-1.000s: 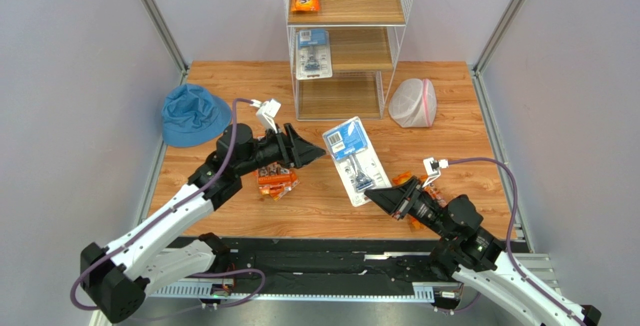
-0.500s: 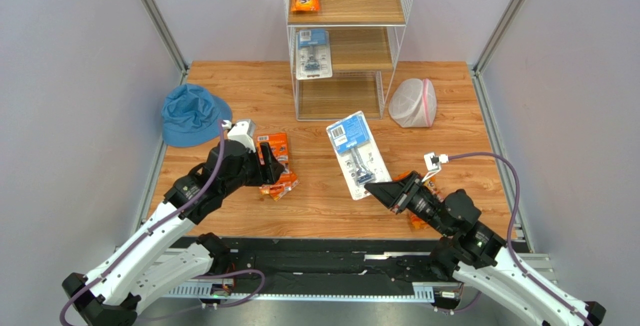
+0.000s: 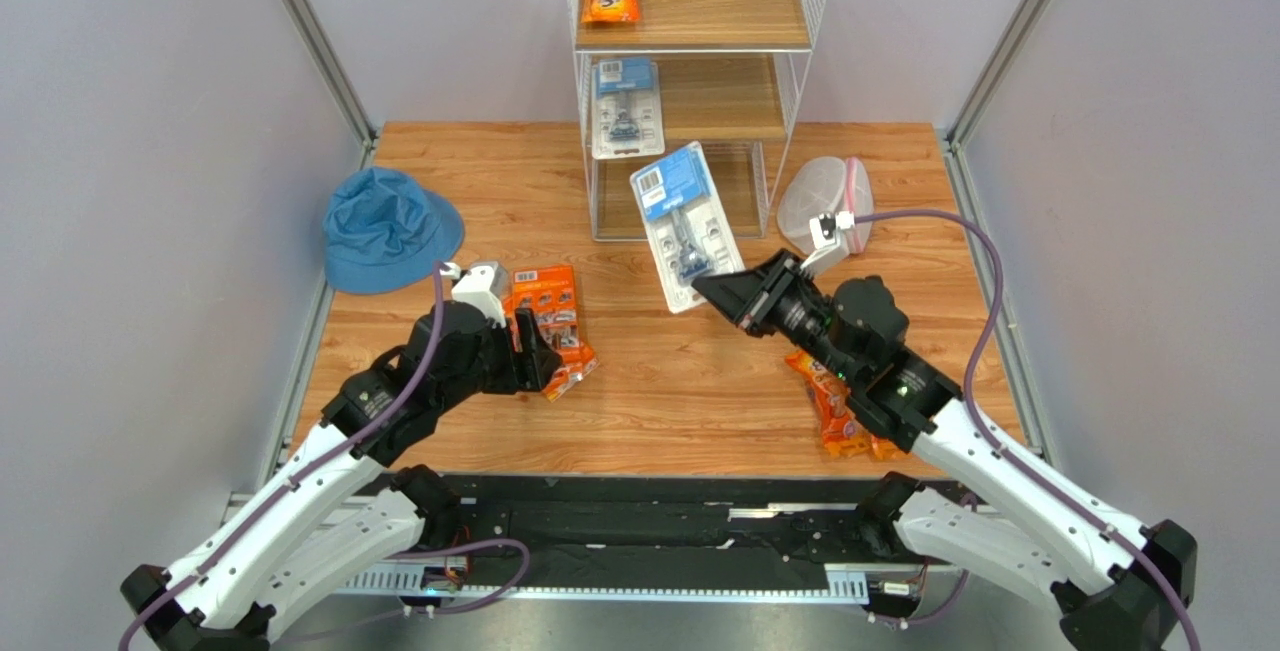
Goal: Place and organize the shaving razors onto the shelf
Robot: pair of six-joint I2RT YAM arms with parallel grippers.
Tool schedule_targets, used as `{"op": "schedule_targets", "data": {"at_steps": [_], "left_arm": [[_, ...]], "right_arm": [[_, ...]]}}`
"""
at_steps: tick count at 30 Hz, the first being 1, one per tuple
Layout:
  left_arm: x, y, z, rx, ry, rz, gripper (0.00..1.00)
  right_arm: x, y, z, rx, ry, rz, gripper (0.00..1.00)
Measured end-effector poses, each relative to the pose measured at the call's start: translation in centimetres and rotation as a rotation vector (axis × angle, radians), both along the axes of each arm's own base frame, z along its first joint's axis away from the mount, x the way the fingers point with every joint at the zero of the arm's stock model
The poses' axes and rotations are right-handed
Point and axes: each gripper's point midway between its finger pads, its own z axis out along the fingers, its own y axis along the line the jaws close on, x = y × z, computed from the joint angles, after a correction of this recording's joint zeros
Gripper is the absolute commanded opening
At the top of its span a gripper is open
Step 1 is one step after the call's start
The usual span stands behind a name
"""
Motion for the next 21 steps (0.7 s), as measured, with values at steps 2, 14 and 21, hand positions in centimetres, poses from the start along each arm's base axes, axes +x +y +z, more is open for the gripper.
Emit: {"op": "schedule_targets", "data": {"at_steps": [2,14,21], "left_arm": [[-0.1,0.1,0.1,-0.002,-0.003,0.000,0.72],[-0.2,0.2,0.0,0.011,-0.007,-0.010,0.72],[-0.2,0.2,-0.1,0.018,-0.004,-0.016,0.72]], "right_arm": [[1.7,-0.1,0.6,0.021,0.000,-0.019,0.00],[9.6,-1.8,6.0,0.162,-0.038,-0.074,0.00],[12.9,-1.0,6.8,0.206,-0.017,-0.025,0.00]]}}
